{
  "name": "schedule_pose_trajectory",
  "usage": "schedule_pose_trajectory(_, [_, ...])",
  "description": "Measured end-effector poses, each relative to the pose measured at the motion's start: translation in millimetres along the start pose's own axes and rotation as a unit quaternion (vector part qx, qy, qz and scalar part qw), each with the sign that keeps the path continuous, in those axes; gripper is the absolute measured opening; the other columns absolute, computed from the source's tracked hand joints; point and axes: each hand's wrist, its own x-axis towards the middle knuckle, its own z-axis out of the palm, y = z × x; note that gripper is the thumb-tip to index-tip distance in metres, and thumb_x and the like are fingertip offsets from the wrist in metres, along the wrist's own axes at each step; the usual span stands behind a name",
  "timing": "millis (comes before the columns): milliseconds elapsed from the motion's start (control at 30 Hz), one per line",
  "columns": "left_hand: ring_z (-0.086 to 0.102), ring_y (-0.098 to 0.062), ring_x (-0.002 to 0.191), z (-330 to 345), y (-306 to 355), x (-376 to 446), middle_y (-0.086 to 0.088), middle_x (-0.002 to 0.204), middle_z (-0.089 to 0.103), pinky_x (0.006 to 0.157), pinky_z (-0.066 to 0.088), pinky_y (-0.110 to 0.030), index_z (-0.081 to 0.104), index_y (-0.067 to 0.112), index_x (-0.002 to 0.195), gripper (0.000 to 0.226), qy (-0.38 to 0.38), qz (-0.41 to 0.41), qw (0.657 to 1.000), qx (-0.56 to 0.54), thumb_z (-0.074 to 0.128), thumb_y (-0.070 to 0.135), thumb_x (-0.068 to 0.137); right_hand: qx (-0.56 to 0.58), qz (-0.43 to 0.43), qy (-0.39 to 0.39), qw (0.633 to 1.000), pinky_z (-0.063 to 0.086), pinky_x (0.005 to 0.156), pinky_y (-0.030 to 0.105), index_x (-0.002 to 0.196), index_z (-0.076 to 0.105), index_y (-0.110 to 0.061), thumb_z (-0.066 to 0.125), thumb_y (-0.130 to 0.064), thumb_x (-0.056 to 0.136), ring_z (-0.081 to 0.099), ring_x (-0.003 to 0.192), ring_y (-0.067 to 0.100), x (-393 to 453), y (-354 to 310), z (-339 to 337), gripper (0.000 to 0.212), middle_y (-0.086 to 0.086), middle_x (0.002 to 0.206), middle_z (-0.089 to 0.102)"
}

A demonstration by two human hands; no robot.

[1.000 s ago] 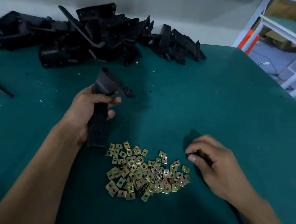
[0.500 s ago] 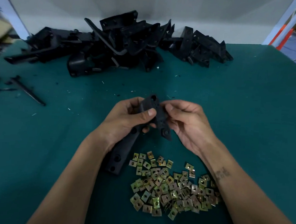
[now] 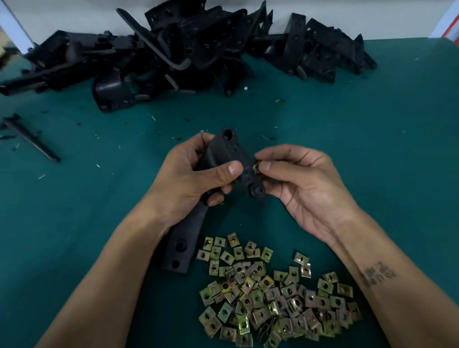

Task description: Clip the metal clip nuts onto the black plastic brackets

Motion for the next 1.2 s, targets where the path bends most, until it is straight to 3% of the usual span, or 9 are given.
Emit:
schedule_pose_trajectory(400, [0.051, -0.014, 0.053, 0.2, -3.1, 1.6, -0.005, 0.072, 0.057, 0.042, 0.039, -0.023, 0.05, 0.008, 0.091, 0.029, 0.026, 0.015, 0.999, 0.016, 0.076, 0.016, 0.08, 0.014, 0.016, 0.06, 0.998, 0.059, 0.068, 0.023, 0.085, 0.068, 0.005, 0.074, 0.0, 0.07, 0.071, 0.072, 0.018, -7.3, 2.9, 11.7, 0.017, 0.012, 0.079, 0.075])
schedule_pose_trajectory(533, [0.049, -0.015, 0.053, -1.8, -2.4, 0.3, -0.006, 0.074, 0.057, 0.043, 0.04, -0.023, 0.05, 0.006, 0.093, 0.028, 0.019, 0.028, 0.999, 0.017, 0.075, 0.015, 0.085, 0.0, -0.007, 0.016, 1.0, 0.057, 0.073, 0.028, 0.085, 0.068, 0.003, 0.071, -0.009, 0.081, 0.069, 0.079, 0.019, -11.0, 0.0, 12.8, 0.013, 0.012, 0.084, 0.073])
schedule_pose_trajectory(633, [0.049, -0.015, 0.053, -2.8, -1.8, -0.1, -0.006, 0.073, 0.057, 0.043, 0.04, -0.023, 0.05, 0.006, 0.093, 0.025, 0.018, 0.031, 0.999, 0.024, 0.073, 0.014, 0.086, 0.015, 0.022, -0.061, 0.998, 0.056, 0.082, 0.03, 0.088, 0.075, 0.001, 0.062, -0.023, 0.09, 0.068, 0.093, 0.025, -13.0, -6.7, 8.1, 0.027, 0.017, 0.1, 0.074])
schedule_pose_trajectory(733, [0.048, -0.015, 0.054, -3.9, -2.2, 0.2, -0.005, 0.072, 0.057, 0.044, 0.04, -0.024, 0.049, 0.005, 0.096, 0.023, 0.042, 0.032, 0.998, 0.028, 0.068, 0.015, 0.088, 0.031, 0.073, -0.124, 0.989, 0.05, 0.105, 0.041, 0.107, 0.075, -0.001, 0.055, -0.031, 0.093, 0.063, 0.118, 0.035, -15.8, -11.9, 1.2, 0.039, 0.025, 0.133, 0.063])
schedule_pose_trajectory(800, [0.046, -0.015, 0.056, -4.0, -2.3, 0.5, -0.004, 0.072, 0.056, 0.045, 0.04, -0.024, 0.05, 0.005, 0.098, 0.025, 0.056, 0.027, 0.997, 0.042, 0.069, 0.019, 0.089, 0.028, 0.101, -0.151, 0.983, 0.048, 0.108, 0.046, 0.12, 0.072, -0.006, 0.056, -0.034, 0.093, 0.059, 0.127, 0.04, -19.0, -14.8, -3.5, 0.042, 0.021, 0.141, 0.059])
schedule_pose_trajectory(900, [0.045, -0.016, 0.056, -2.0, -1.6, -0.4, -0.005, 0.072, 0.055, 0.046, 0.039, -0.025, 0.049, 0.008, 0.094, 0.021, 0.041, 0.013, 0.999, 0.026, 0.065, 0.022, 0.093, -0.046, 0.074, -0.087, 0.992, 0.059, 0.092, 0.034, 0.127, 0.067, 0.0, 0.058, -0.022, 0.096, 0.068, 0.11, 0.036, -24.1, -16.2, -10.0, 0.039, 0.021, 0.128, 0.067])
schedule_pose_trajectory(967, [0.046, -0.017, 0.054, -2.0, -0.2, -0.8, -0.006, 0.069, 0.053, 0.045, 0.037, -0.026, 0.046, 0.011, 0.087, 0.021, 0.031, 0.002, 0.999, -0.008, 0.06, 0.023, 0.097, -0.145, 0.033, -0.021, 0.989, 0.059, 0.081, 0.028, 0.117, 0.071, -0.002, 0.065, -0.015, 0.085, 0.069, 0.094, 0.029, -31.7, -16.3, -18.3, 0.035, 0.021, 0.112, 0.072])
schedule_pose_trajectory(1067, [0.043, -0.02, 0.053, -2.6, 2.2, -1.6, -0.006, 0.066, 0.052, 0.044, 0.036, -0.027, 0.043, 0.011, 0.083, 0.025, 0.023, -0.007, 0.999, -0.029, 0.057, 0.026, 0.099, -0.363, 0.004, -0.062, 0.93, 0.054, 0.083, 0.035, 0.098, 0.079, -0.019, 0.074, -0.02, 0.076, 0.065, 0.089, 0.024, -54.6, -19.0, -29.9, 0.022, 0.01, 0.097, 0.071])
schedule_pose_trajectory(1200, [0.041, -0.02, 0.052, -0.3, 4.4, -1.8, -0.006, 0.068, 0.057, 0.044, 0.034, -0.026, 0.046, 0.01, 0.085, 0.023, 0.013, -0.015, 0.999, -0.031, 0.058, 0.025, 0.098, -0.525, -0.002, -0.133, 0.841, 0.044, 0.069, 0.016, 0.097, 0.078, -0.037, 0.08, -0.038, 0.077, 0.059, 0.084, 0.009, -78.2, -13.7, -26.1, 0.021, -0.009, 0.096, 0.062])
